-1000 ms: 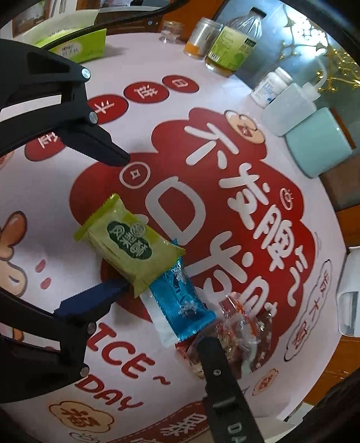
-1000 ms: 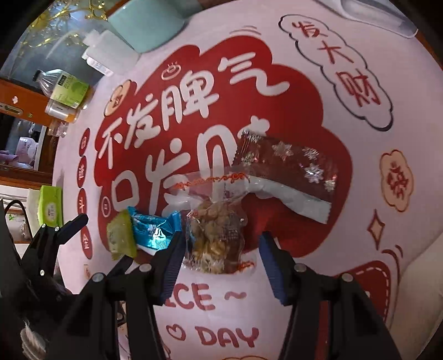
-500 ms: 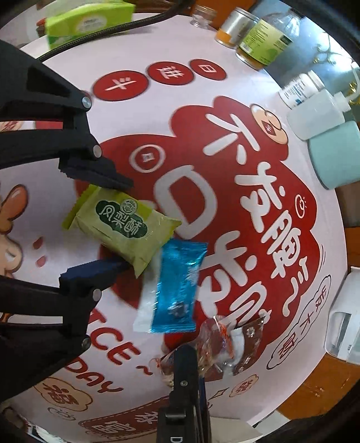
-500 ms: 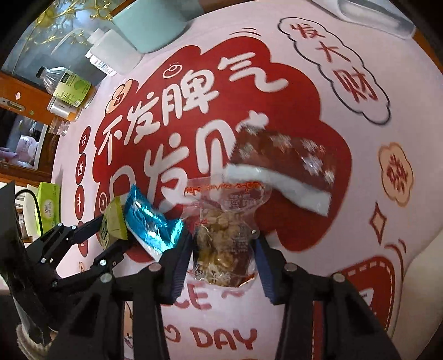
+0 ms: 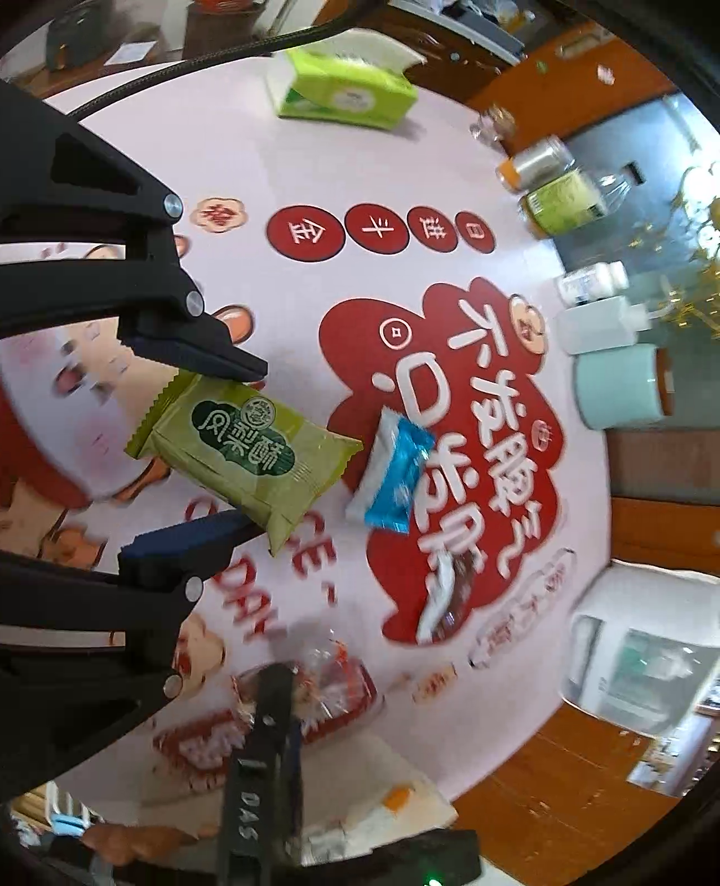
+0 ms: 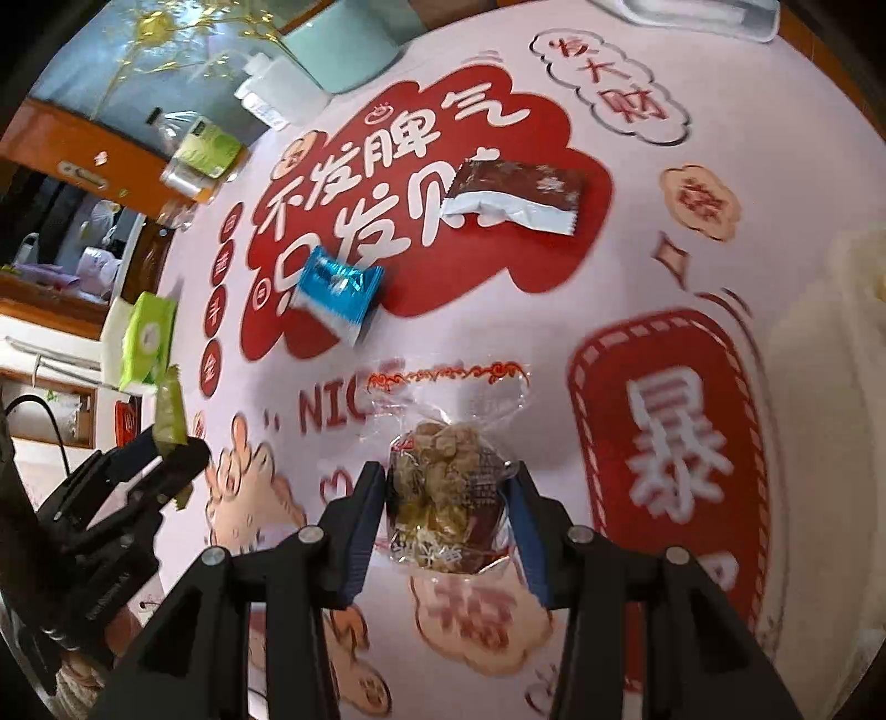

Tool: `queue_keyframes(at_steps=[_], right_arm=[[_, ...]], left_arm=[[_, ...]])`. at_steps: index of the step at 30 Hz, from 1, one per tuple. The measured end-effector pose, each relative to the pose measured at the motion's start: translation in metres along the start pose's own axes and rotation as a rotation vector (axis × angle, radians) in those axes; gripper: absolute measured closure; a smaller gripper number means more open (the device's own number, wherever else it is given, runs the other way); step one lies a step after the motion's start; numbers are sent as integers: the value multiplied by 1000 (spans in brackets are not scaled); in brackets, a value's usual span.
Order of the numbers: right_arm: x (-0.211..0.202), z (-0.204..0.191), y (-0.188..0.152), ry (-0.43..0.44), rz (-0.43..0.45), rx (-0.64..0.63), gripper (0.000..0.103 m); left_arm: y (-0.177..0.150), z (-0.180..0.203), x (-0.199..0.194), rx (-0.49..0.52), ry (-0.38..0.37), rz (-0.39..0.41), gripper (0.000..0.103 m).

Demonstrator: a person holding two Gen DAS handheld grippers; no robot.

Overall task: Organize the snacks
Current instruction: 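Grasp the green pack with left gripper while right lifts the nut bag, then carry the green pack and nut bag over the white tray and release them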

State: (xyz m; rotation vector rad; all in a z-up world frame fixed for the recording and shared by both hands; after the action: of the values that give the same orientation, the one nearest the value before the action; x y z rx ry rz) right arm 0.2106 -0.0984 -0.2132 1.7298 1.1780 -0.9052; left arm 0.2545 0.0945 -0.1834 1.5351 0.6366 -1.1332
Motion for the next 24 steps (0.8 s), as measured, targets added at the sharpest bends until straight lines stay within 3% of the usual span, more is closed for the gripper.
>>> queue_keyframes(at_steps=[5, 11, 15, 24], right_arm=[[-46, 3, -14, -10, 78, -48, 58], [-109, 27, -28, -2, 185, -78, 58], [-167, 56, -39, -8, 271, -104, 58], [-278, 150, -73, -115, 436, -104, 58]], left_arm=[[-8, 32, -46, -34, -18, 56, 57], [-14, 100, -80, -4, -40, 81, 56], [-15, 160, -99, 10, -77, 96, 57], [-1, 281, -120, 52, -108, 162, 56]])
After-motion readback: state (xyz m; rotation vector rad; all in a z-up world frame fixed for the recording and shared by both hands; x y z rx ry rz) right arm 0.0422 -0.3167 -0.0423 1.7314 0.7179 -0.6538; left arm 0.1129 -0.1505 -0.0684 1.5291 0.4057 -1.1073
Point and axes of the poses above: each gripper's, at about its wrist camera, not at the fingertips, and x roughly the way its jaws point, z to its right, y to its top, the point moved 4 cm from there along x, roughly the way its jaws point, and after that the axes turned 3 degrees about -x, right-handed, at the moved point
